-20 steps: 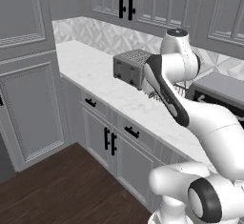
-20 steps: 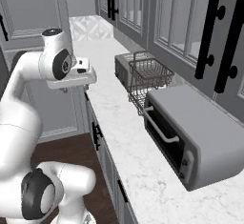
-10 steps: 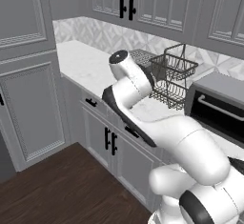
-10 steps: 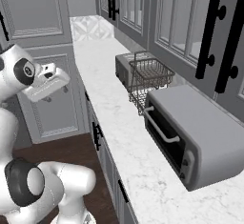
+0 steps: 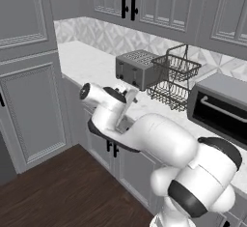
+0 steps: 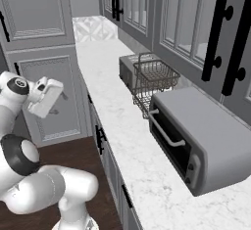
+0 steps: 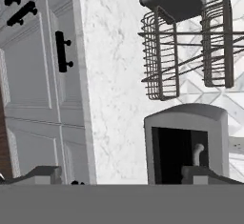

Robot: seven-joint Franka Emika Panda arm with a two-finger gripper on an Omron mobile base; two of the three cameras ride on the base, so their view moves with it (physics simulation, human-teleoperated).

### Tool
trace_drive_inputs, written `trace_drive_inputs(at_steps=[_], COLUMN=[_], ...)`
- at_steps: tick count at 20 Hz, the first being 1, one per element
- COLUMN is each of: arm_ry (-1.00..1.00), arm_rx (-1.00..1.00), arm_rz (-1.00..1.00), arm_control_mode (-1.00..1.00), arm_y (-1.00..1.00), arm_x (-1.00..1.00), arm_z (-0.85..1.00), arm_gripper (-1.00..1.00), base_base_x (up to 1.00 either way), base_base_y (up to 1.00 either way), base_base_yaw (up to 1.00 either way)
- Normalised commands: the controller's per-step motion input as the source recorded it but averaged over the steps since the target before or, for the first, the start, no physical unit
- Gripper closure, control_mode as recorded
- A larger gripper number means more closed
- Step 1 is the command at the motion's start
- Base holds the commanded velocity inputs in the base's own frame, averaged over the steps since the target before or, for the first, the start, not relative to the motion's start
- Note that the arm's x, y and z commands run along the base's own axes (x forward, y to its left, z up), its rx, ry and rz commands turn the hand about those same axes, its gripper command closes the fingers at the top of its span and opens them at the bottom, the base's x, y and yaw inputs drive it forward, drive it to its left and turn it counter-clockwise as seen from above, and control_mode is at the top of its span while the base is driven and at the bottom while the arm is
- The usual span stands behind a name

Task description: Take a straw from the drawer in front and place it inside the glass cup on the dining counter.

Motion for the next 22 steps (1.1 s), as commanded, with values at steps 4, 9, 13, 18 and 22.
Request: trace_drive_inputs(at_steps=[4, 9, 13, 18, 22], arm_ry=[0.0, 0.0, 0.0, 0.0, 0.0], arm_rx=[-0.34, -0.3, -0.24, -0.15, -0.05], arm_rz=[-0.06, -0.02, -0.02, 0.0, 0.0], arm_control_mode=[-1.0, -1.0, -1.0, -1.0, -1.0], arm_y=[0.0, 0.0, 0.0, 0.0, 0.0], arm_x=[0.42, 0.05, 0.25, 0.34, 0.52], arm_z=[-0.66, -0.82, -0.74, -0.73, -0.69], arm_gripper=[-1.0, -1.0, -1.0, -1.0, -1.0], base_base_x=[0.0, 0.0, 0.0, 0.0, 0.0], base_base_y=[0.0, 0.0, 0.0, 0.0, 0.0], base_base_yaw=[0.0, 0.0, 0.0, 0.0, 0.0])
